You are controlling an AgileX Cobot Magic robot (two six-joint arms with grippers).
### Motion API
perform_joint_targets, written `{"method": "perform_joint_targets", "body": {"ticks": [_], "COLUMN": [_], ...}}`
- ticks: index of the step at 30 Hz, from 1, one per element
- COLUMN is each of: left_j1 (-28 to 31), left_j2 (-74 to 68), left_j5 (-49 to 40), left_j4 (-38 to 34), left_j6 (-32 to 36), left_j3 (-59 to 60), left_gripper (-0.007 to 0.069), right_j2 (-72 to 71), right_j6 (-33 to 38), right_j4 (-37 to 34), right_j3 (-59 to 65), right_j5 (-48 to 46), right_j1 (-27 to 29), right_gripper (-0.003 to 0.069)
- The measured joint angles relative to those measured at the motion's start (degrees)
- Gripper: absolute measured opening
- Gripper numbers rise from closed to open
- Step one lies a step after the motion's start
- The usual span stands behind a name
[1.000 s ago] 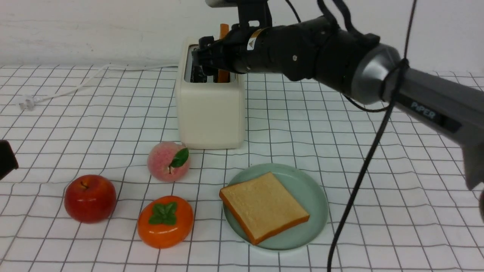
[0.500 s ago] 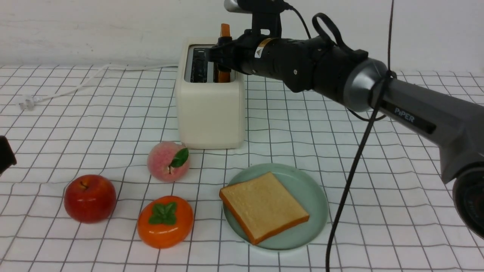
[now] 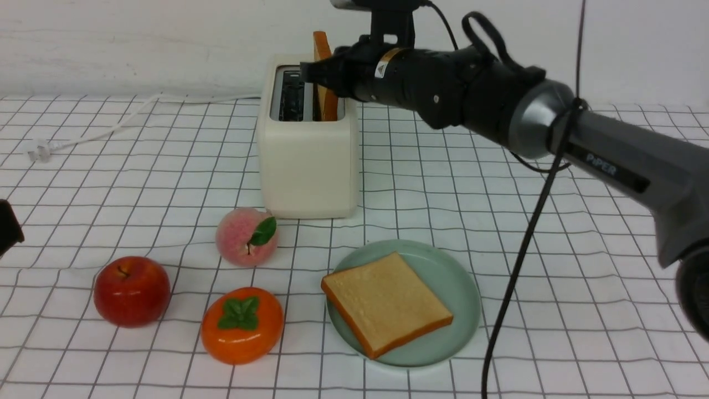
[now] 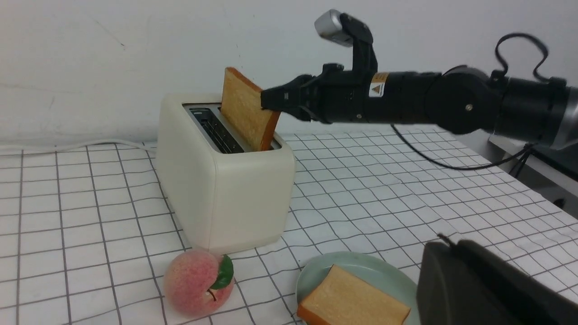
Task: Take toasted bread from bread machine on white checkered table place on plate.
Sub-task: 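Grasp the toast slice in the toaster and pull it up out of the slot with the right gripper, then place the held slice of bread on top of the slice on the plate with the right gripper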
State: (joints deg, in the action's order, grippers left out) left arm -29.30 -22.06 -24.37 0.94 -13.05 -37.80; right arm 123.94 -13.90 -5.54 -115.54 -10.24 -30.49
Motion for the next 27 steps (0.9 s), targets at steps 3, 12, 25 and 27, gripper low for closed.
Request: {"method": "perform_joint_targets", "body": {"ticks": [3,12,25,27], "left_j1": [0.00,0.00,0.00,0.00], "left_j2": [0.00,0.00,0.00,0.00], "left_j5": [-1.12,-3.49,-12.01,-12.01], "left_j4": [0.00,0.00,0.00,0.00], "left_j6": [0.00,-0.05,0.00,0.00], "left_j3": [0.00,0.00,0.00,0.00], "left_gripper": [-0.0013,-0.0013,-0.0013,-0.0013], "right_j2": [-3.37,-23.37,-51.59,-51.72], "right_j6": [0.22,12.37,10.14,11.40], "right_j4": [0.05,0.06,-0.46,-4.56], "right_j3": [0.00,-0.19,36.74,40.87], "right_j5": [-1.71,-29.43,-42.56,-40.03], "right_j1": [-0.52,-3.67,-1.13,0.43], "right_gripper": [0.0074,0.0074,0.0074,0.0074]}}
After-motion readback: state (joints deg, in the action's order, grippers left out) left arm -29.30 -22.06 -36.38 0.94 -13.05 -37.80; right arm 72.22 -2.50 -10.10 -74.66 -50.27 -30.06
